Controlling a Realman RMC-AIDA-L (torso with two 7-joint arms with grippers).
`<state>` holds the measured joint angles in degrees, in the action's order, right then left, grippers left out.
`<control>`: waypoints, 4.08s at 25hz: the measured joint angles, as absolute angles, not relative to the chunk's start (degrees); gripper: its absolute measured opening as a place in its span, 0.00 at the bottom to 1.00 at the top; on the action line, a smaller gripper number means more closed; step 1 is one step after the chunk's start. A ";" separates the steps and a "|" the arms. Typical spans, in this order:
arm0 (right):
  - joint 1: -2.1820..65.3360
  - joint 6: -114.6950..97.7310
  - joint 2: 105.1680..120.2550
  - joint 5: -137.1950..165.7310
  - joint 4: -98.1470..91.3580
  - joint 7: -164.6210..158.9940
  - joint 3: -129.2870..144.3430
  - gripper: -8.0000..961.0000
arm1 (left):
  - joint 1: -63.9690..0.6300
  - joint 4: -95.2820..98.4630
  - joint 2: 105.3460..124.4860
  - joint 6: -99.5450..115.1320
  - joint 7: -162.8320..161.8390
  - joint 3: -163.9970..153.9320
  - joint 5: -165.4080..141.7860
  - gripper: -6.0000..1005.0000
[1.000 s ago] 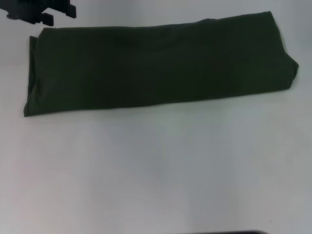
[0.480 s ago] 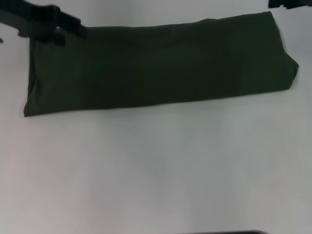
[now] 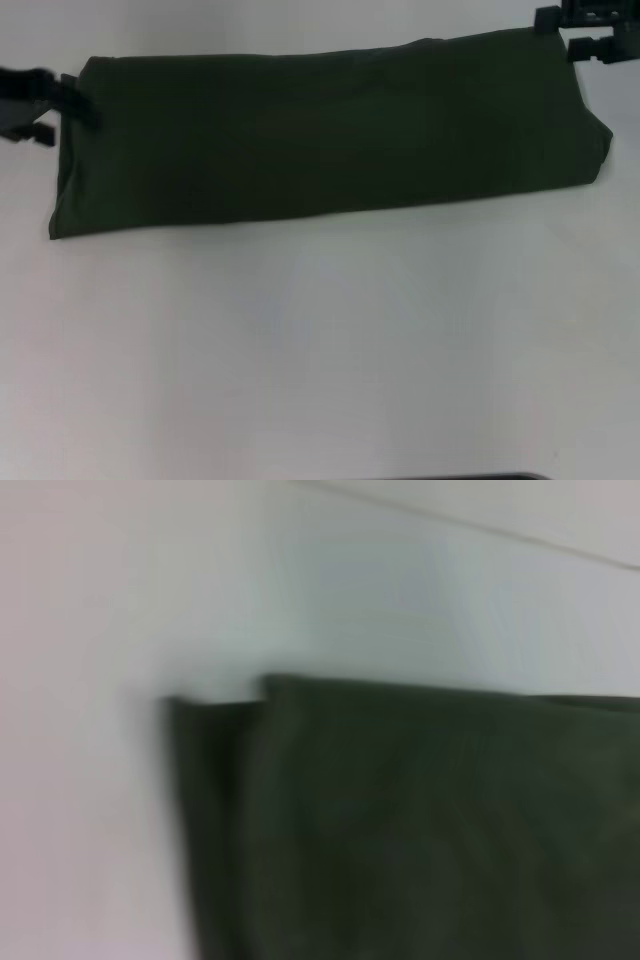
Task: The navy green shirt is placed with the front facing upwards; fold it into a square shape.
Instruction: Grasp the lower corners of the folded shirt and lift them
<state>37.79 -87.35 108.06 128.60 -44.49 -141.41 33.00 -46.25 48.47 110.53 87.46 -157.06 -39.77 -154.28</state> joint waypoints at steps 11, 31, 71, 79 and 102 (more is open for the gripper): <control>35.34 -87.53 107.17 128.47 -44.55 -141.26 32.79 0.98 | -45.88 43.64 109.54 89.11 -158.26 -39.81 -160.37 0.69; 35.25 -87.58 106.84 128.45 -44.41 -141.07 32.78 0.98 | -45.17 36.75 110.49 82.71 -157.92 -39.68 -160.63 0.69; 31.46 -89.69 102.78 132.49 -44.33 -142.53 32.86 0.98 | -46.14 37.06 110.18 83.99 -156.81 -41.90 -158.90 0.04; 32.22 -89.42 103.57 137.67 -44.27 -143.22 32.93 0.98 | -46.38 37.42 110.11 84.12 -156.79 -41.66 -158.63 0.05; 33.09 -81.06 109.57 139.07 -40.17 -138.20 34.01 0.98 | -46.50 38.06 110.58 84.20 -156.57 -41.93 -158.47 0.07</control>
<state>33.09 -81.06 109.57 139.07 -40.17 -138.20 34.01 -46.50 38.06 110.58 84.20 -156.57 -41.93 -158.47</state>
